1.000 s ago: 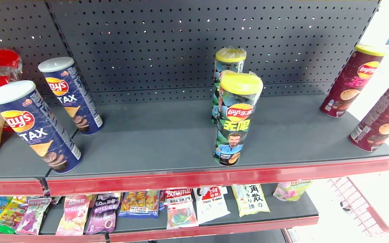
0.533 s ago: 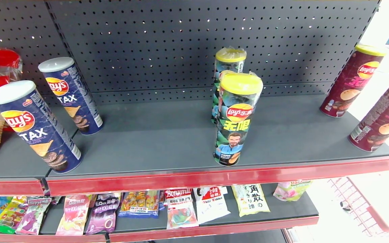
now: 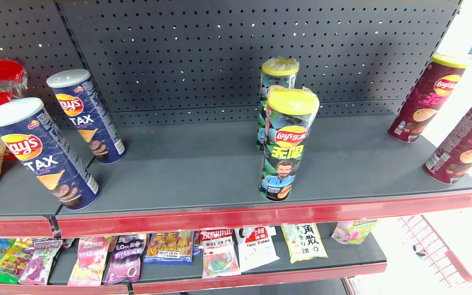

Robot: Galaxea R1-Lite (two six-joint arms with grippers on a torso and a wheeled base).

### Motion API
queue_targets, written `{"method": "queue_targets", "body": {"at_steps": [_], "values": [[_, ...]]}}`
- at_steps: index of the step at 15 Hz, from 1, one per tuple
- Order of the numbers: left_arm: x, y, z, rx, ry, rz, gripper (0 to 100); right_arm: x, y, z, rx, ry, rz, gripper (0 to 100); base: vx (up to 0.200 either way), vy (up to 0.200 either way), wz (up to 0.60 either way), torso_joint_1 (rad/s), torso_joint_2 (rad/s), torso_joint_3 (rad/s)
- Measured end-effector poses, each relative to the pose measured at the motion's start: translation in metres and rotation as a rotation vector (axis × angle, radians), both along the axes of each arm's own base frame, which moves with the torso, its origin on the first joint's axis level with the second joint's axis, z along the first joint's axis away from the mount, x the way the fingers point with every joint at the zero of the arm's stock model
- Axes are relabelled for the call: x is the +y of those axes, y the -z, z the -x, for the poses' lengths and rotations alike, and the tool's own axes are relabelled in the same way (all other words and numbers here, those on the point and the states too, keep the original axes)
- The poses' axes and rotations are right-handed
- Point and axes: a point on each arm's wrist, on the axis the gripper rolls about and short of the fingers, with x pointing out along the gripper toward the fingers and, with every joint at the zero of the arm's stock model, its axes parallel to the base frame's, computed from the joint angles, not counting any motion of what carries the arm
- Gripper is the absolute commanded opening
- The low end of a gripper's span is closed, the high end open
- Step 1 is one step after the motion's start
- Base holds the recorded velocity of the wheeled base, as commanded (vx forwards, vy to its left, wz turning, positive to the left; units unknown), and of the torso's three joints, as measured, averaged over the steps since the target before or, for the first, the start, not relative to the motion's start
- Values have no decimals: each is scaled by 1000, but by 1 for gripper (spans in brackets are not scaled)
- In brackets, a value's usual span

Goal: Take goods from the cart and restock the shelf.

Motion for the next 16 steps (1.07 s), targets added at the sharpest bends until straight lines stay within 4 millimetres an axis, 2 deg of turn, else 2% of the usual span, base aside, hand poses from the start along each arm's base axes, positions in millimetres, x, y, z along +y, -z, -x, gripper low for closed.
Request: {"method": "queue_targets", "body": {"at_steps": [16], "values": [[0,3,0,-2,10,3,100,0,0,0,0,0,1,100,0,0,0,0,0,0]]}}
